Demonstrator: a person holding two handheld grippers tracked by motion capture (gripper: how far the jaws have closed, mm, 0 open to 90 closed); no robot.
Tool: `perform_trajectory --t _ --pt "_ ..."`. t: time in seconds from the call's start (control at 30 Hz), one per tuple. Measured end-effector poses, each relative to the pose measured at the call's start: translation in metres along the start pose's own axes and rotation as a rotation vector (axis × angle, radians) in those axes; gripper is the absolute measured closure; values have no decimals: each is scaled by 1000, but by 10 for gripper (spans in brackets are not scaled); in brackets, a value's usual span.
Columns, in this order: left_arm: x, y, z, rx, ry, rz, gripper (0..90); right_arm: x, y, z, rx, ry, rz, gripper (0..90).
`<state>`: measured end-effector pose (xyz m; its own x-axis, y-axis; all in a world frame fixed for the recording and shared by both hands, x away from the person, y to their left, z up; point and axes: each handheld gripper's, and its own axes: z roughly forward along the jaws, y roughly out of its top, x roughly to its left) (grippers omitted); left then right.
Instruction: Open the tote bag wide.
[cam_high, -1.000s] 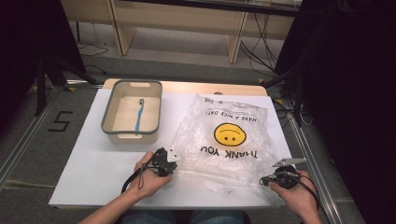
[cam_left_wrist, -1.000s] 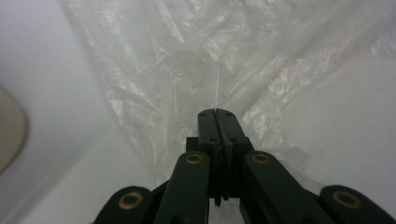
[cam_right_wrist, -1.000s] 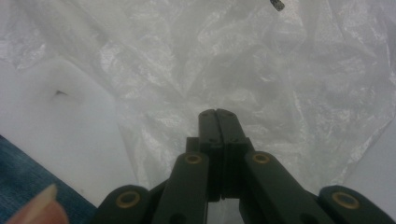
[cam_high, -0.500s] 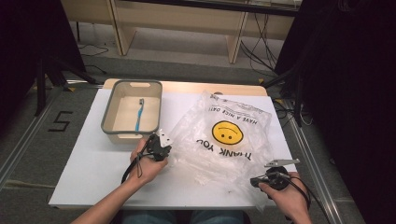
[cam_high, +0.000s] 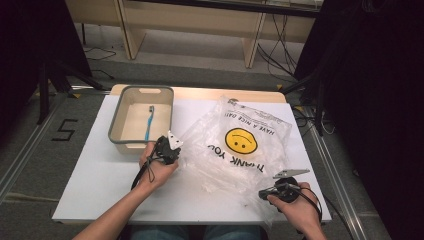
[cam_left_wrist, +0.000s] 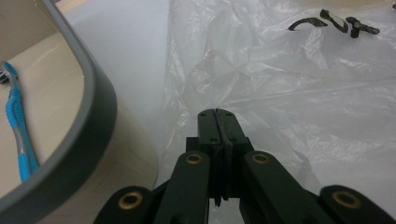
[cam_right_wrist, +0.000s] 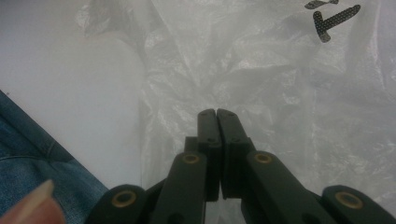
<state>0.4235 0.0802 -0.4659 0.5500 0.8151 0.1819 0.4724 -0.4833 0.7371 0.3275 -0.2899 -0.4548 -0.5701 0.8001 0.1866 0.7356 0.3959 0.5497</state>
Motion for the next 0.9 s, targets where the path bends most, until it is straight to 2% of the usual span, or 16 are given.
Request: perform_trajectory --t 0.07,0.13,0.2,0.27,0.3,0.43,0.53,0.63,0.77,0.83,0.9 --pt "1 0 0 -1 2 5 895 1 0 1 5 3 -3 867" --pt "1 -1 1 -12 4 6 892 2 0 1 5 10 -13 806" --pt "2 0 -2 -43 15 10 873 2 0 -2 -2 2 -25 759" --pt "2 0 -3 -53 16 10 806 2 1 -5 -20 -5 -37 720" --pt "1 1 -6 -77 18 16 766 2 2 -8 -41 -10 -39 696" --pt "-1 2 -12 -92 18 18 592 2 6 -16 -137 -38 -87 613" --pt "-2 4 -22 -114 26 -13 461 4 12 -19 -193 -61 -139 553" --pt "-3 5 -28 -116 22 -18 396 6 20 -22 -231 -65 -177 508" --pt "-10 7 -40 -133 -12 -18 364 7 29 -17 -233 -59 -198 482" --pt "-18 7 -47 -136 -57 -10 364 9 34 -13 -229 -55 -222 471" --pt "-21 7 -50 -138 -71 -5 364 12 40 -9 -223 -48 -251 465"
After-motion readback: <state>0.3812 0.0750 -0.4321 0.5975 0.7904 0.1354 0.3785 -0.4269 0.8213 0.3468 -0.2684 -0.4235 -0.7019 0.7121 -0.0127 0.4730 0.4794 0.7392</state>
